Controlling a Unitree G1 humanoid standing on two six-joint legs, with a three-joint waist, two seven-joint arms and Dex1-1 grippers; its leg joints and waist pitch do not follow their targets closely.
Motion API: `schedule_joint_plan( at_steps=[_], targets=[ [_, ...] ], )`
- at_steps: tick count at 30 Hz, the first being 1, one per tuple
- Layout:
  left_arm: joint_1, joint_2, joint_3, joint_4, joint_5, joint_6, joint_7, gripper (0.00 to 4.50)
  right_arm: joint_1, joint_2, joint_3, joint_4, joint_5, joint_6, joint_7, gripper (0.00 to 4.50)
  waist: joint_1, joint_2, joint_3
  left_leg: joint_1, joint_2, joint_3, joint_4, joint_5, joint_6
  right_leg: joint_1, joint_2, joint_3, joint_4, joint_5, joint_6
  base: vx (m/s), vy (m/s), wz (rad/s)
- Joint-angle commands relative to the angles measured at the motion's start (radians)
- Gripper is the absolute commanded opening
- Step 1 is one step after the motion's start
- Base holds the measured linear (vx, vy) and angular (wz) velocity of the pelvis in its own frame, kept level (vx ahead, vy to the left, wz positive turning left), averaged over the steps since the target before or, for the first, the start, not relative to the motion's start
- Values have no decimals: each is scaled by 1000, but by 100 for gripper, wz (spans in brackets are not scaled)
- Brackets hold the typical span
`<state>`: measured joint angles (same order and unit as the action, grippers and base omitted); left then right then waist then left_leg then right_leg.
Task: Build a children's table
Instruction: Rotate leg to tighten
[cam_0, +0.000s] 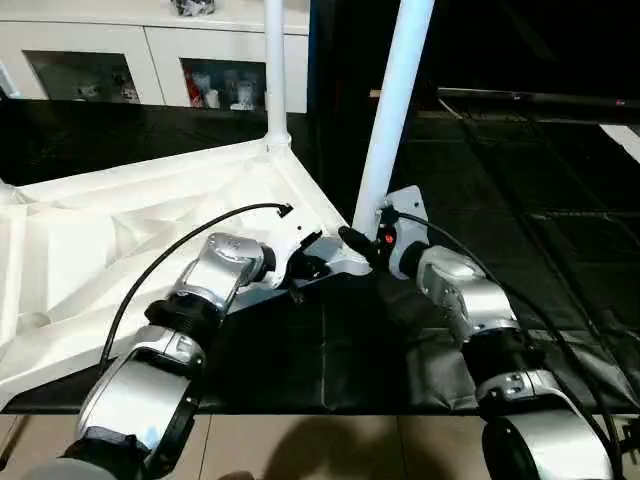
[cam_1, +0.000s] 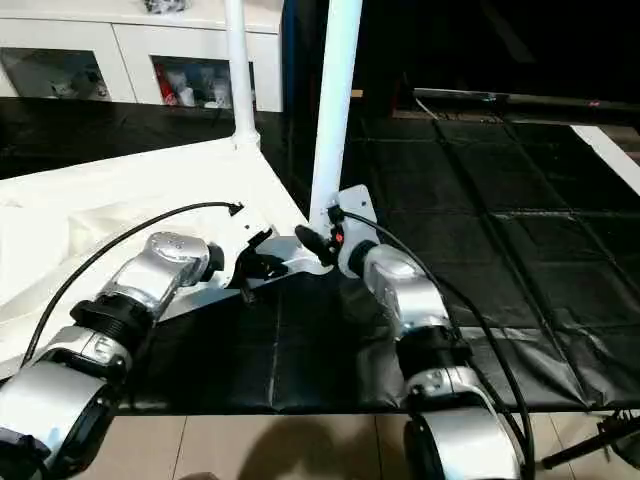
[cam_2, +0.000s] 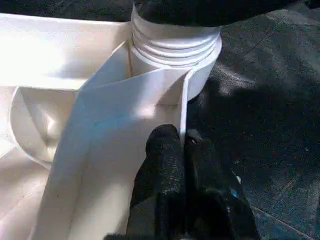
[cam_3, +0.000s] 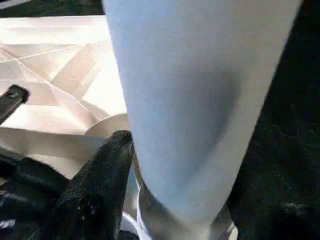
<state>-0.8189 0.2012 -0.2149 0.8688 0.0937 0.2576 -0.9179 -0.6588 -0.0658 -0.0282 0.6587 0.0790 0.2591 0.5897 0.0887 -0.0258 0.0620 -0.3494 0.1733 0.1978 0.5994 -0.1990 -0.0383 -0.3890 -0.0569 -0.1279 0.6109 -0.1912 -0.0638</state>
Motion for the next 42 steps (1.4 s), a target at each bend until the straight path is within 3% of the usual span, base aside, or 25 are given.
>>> schedule_joint_plan(
  at_steps=[1,9,13,20,21,26,27,31,42],
  targets=[
    [-7,-3,-4,-45,-16,-41,-24,0,27,21,89,-29,44,24,142,324,7,9,-76,4,76,-42,-63,-80,63,65,-131,86,-74,-131,-160,0,0,0],
    [33,99,-61,-66,1,-168,-216,0,61,-127,98,-76,68,4,386,402,16,10,-75,1,80,-38,-61,-92,72,64,-126,84,-74,-136,-155,0,0,0],
    [55,138,-90,-83,-8,-235,-336,0,81,-201,124,-114,91,-14,549,442,30,11,-76,4,82,-38,-60,-102,68,63,-129,83,-78,-171,-145,0,0,0],
    [85,166,-119,-98,-37,-327,-497,0,97,-287,184,-128,97,-49,749,446,55,8,-75,7,84,-36,-60,-104,65,56,-129,84,-77,-187,-136,0,0,0],
    [91,169,-126,-109,-43,-338,-527,0,96,-290,186,-125,104,-59,780,446,56,2,-75,8,85,-36,-61,-103,64,56,-128,84,-77,-190,-135,0,0,0],
    [96,175,-139,-120,-45,-365,-564,0,88,-299,194,-121,136,-38,851,446,62,4,-74,9,85,-36,-62,-111,63,53,-129,84,-81,-227,-128,0,0,0],
    [97,177,-141,-121,-47,-376,-575,0,85,-302,198,-120,144,-28,869,420,62,5,-73,10,86,-36,-63,-116,62,52,-130,84,-83,-241,-125,0,0,0],
    [99,181,-141,-124,-51,-397,-599,0,78,-307,212,-110,151,-16,916,407,67,3,-74,7,87,-37,-63,-105,61,54,-129,83,-80,-230,-123,0,0,0],
    [114,188,-135,-144,-65,-423,-618,0,57,-308,231,-67,145,-24,962,308,72,1,-76,7,86,-36,-62,-93,57,53,-130,83,-77,-222,-125,0,0,0]
  ],
)
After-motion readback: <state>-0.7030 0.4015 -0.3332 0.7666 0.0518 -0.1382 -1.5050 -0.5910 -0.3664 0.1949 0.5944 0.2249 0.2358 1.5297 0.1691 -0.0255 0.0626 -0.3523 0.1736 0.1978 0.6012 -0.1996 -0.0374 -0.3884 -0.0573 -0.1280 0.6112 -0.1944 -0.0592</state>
